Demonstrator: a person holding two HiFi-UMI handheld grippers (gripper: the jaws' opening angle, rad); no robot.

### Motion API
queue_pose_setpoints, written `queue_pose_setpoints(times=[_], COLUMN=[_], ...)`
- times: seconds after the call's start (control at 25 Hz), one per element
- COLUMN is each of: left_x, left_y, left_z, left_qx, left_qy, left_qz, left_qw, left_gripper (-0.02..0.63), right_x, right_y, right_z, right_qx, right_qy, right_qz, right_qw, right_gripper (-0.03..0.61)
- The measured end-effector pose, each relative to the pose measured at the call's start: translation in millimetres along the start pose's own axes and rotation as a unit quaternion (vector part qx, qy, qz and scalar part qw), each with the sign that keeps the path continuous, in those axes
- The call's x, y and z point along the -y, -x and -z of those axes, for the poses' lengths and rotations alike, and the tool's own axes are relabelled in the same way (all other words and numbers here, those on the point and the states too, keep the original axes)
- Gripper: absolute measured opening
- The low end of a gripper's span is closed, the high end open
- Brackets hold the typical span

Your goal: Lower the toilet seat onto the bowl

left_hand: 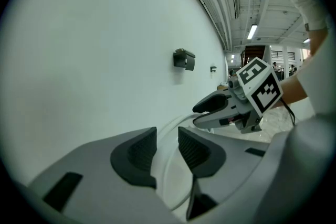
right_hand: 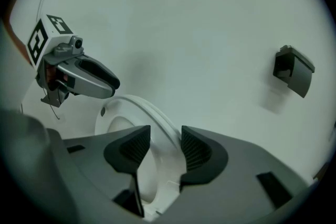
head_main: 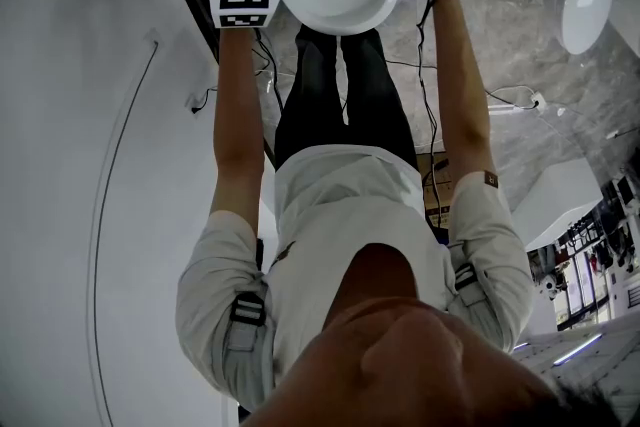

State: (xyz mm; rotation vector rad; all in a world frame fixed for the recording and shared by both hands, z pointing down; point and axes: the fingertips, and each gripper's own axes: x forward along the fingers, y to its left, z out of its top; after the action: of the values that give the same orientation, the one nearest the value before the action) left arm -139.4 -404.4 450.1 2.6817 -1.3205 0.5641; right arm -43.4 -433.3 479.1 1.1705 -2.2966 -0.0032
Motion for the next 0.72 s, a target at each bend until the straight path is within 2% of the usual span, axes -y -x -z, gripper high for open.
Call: queue_pose_setpoints(times=[0.16,0.32,0.72], left_x=[0.9,4.0,15.0], left_y=[1.6,5.1,11.7], left_z=[1.3,5.9,19.8], left_qx=[-0.002,-0.011,-0.040], left_qy=[-0.002,-0.009,-0.022], left_qz=[-0.002,-0.004,-0.023], left_qw=[1.0000,0.9999,0.9987], left_gripper=[0.144,0.147,0.152], right_x=[0.0,0.8,-8.4], right_y=[4.6,13.6,36.6], right_z=[1.3,1.2,4.1], right_qx=[0.005,0.015,0.031], right_qy=[-0.009,-0.020,-0.017], right_qz=[0.004,0.013,0.013], right_qw=[1.000,1.000,0.999], right_gripper=[0.195,0.141,0.140])
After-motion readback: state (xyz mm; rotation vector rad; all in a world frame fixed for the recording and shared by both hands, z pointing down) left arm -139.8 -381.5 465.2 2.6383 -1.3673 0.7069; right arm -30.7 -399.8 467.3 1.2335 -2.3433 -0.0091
